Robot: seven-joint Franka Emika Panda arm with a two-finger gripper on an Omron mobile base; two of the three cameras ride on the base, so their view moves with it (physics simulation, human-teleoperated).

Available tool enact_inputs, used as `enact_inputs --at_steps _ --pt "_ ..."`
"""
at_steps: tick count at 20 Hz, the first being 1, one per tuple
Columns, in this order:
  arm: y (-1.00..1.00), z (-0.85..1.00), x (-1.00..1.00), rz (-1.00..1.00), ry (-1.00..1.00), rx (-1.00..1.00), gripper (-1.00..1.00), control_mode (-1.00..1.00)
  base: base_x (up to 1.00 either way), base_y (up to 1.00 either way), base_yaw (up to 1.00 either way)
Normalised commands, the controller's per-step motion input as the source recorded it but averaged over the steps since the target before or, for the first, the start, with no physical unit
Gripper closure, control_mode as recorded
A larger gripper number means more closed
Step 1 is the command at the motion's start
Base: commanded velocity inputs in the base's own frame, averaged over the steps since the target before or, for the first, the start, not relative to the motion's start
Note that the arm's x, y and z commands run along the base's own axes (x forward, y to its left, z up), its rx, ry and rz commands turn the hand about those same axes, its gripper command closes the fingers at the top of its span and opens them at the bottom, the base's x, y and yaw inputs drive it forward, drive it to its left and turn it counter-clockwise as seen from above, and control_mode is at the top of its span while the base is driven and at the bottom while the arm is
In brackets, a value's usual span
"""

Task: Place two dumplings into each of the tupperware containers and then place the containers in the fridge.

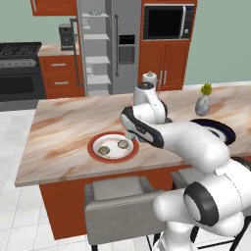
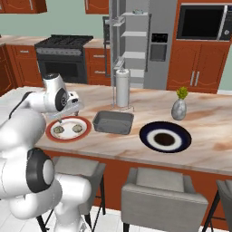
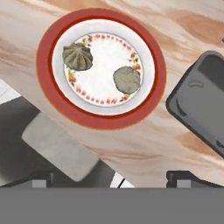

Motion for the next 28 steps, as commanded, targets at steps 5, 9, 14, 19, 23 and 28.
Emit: enact_inputs --at_steps 5,9,14,19,23,28 --pt "0.38 -0.92 0.53 -0.03 0.02 0.04 -1.00 -1.00 0.00 0.00 0.00" --pt "0.00 -0.48 0.61 0.00 0.00 0.05 -1.00 -1.00 0.00 0.00 0.00" --pt "0.00 -0.08 0.79 0.00 0.02 0.00 -1.00 -1.00 0.00 0.00 0.00" --pt "0.17 -0.31 0.52 0.00 0.13 0.00 -1.00 -1.00 0.00 0.00 0.00" --pt "0.29 -0.29 0.50 0.00 0.18 -0.01 -1.00 -1.00 0.00 0.00 0.00" --pt "0.12 -0.07 0.47 0.00 0.12 -0.01 -1.00 -1.00 0.00 0.00 0.00"
